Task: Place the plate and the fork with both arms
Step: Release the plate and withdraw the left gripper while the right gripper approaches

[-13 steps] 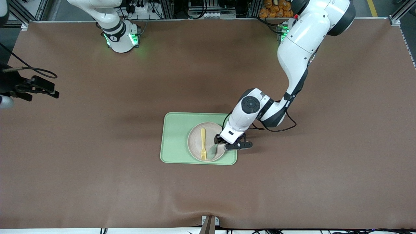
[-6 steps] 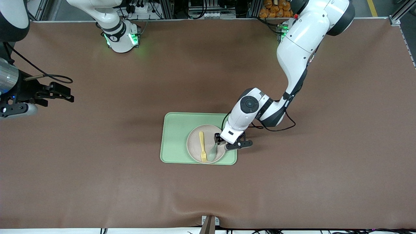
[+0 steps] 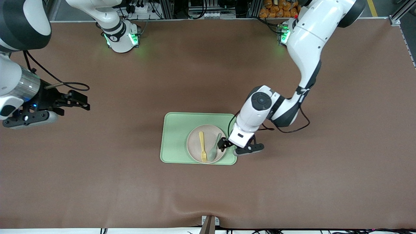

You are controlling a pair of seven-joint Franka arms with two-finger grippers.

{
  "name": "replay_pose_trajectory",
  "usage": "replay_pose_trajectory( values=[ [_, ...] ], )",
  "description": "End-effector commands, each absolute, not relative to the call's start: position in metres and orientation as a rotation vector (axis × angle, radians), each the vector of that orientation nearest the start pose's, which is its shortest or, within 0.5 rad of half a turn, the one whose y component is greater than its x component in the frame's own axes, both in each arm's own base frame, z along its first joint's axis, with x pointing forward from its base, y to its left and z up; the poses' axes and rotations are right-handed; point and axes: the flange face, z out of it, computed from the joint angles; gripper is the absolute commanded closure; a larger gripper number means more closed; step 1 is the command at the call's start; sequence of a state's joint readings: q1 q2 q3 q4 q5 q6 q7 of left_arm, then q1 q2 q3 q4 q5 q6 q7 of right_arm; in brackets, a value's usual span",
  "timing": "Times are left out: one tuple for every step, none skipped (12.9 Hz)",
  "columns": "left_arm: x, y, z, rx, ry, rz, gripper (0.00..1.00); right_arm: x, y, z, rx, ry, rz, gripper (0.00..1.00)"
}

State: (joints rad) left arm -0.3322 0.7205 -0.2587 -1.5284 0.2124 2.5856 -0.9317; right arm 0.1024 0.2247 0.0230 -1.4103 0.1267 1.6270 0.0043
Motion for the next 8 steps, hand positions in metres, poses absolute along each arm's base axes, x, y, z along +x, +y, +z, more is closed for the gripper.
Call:
replay_pose_trajectory(
  values=[
    [0.632,-0.355,0.348,-3.247,-0.404,-0.422,0.00,0.650,0.142,0.568,-2.984,-0.093,-0.029,0.00],
    [0.640,-0.329,0.368,-3.211,-0.386,-0.401,0.00,0.661,0.156,0.559,-2.979,-0.111,-0.054,0.00],
    [0.643,-0.312,0.389,-3.193,-0.362,-0.403,0.00,0.668,0.177,0.549,-2.972,-0.142,-0.081,0.00],
    [0.645,-0.298,0.401,-3.177,-0.354,-0.398,0.00,0.673,0.199,0.537,-2.964,-0.156,-0.115,0.00],
    [0.647,-0.284,0.414,-3.162,-0.332,-0.400,0.00,0.682,0.214,0.521,-2.955,-0.109,-0.151,0.00],
    [0.646,-0.273,0.428,-3.148,-0.301,-0.385,0.00,0.687,0.232,0.506,-2.947,-0.108,-0.170,0.00],
    [0.645,-0.260,0.438,-3.136,-0.277,-0.359,0.00,0.691,0.252,0.488,-2.948,-0.118,-0.163,0.00],
    [0.645,-0.246,0.450,-3.125,-0.250,-0.347,0.00,0.695,0.269,0.471,-2.952,-0.121,-0.151,0.00]
  ],
)
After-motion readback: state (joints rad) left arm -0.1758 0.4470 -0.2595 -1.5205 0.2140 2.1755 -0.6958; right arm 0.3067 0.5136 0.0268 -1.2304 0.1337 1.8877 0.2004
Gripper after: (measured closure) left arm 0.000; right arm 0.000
